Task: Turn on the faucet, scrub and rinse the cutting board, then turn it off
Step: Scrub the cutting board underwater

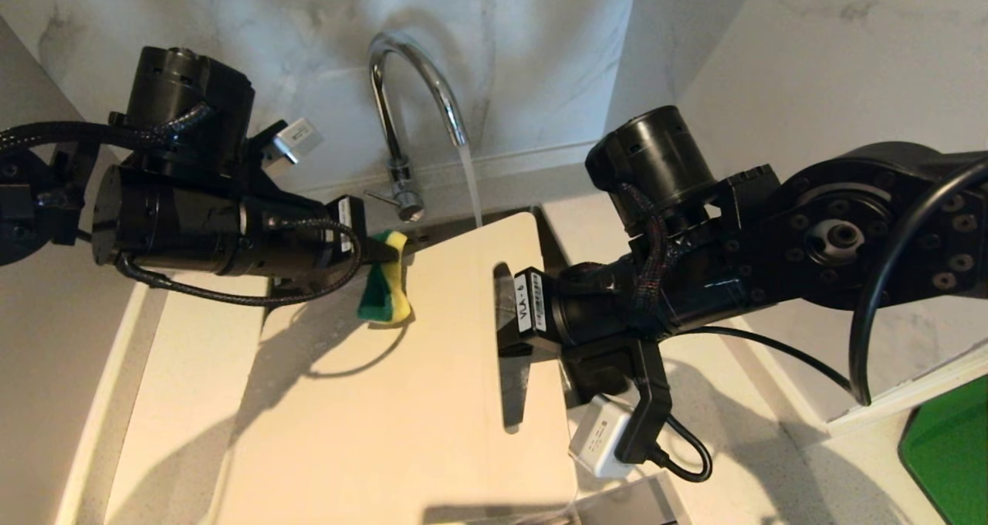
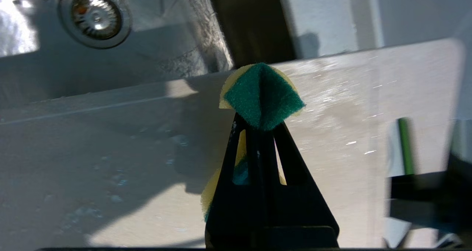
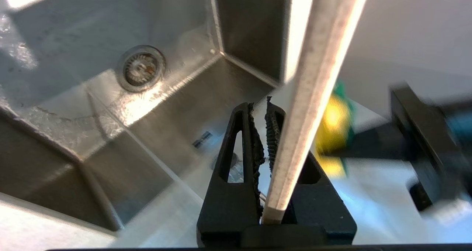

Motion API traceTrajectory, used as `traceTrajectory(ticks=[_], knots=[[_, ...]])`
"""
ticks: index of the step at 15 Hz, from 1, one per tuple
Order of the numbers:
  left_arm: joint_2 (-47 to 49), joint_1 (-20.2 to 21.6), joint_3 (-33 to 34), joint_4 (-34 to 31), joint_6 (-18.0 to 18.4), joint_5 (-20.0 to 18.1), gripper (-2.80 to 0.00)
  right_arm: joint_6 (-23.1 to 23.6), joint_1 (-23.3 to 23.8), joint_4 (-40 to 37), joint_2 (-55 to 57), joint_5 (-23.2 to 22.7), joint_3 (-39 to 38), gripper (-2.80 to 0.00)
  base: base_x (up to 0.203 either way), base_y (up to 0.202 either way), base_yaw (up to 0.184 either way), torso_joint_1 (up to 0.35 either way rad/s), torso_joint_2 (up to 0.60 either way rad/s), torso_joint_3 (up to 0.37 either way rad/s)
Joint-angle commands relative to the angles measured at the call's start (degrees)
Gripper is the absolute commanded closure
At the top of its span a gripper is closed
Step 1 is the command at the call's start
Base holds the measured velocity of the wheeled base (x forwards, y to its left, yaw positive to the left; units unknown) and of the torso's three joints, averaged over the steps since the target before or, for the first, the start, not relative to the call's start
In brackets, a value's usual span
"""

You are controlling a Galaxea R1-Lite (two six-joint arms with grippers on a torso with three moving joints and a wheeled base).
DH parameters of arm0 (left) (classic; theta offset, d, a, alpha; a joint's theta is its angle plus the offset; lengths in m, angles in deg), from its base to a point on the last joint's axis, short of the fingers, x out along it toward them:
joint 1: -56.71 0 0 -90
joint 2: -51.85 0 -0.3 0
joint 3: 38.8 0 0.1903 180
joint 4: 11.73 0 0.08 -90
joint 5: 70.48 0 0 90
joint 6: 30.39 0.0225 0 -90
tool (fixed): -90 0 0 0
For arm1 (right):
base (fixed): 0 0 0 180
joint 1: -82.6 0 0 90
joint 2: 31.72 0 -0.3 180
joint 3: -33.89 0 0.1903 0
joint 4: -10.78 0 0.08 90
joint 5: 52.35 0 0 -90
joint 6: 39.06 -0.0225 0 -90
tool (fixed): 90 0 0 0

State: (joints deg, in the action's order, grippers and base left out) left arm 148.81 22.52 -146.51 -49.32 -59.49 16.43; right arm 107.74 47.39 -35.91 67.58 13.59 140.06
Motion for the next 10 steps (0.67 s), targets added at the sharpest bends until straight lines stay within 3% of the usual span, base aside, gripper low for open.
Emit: traceTrajectory(ticks=[1,3,10], knots=[[2.82,-2.05,-5.71,-2.38,-1.37,-0.02,0.00,0.86,-0.12,-0.15,-0.26,-0.20,-1.33,0.00,0.000,0.000,0.000,0.000,0.00,0.000],[4.49,-4.23,-9.41,-5.48,-3.50,-0.07,0.00,0.86,-0.04,-0.15,-0.69,-0.20,-1.50,0.00,0.000,0.000,0.000,0.000,0.00,0.000],[5.00,-4.23,-7.94,-7.13,-3.25,-0.70,0.00,0.78,0.05,-0.14,-0.43,-0.28,0.27,0.00,0.000,0.000,0.000,0.000,0.00,0.000]])
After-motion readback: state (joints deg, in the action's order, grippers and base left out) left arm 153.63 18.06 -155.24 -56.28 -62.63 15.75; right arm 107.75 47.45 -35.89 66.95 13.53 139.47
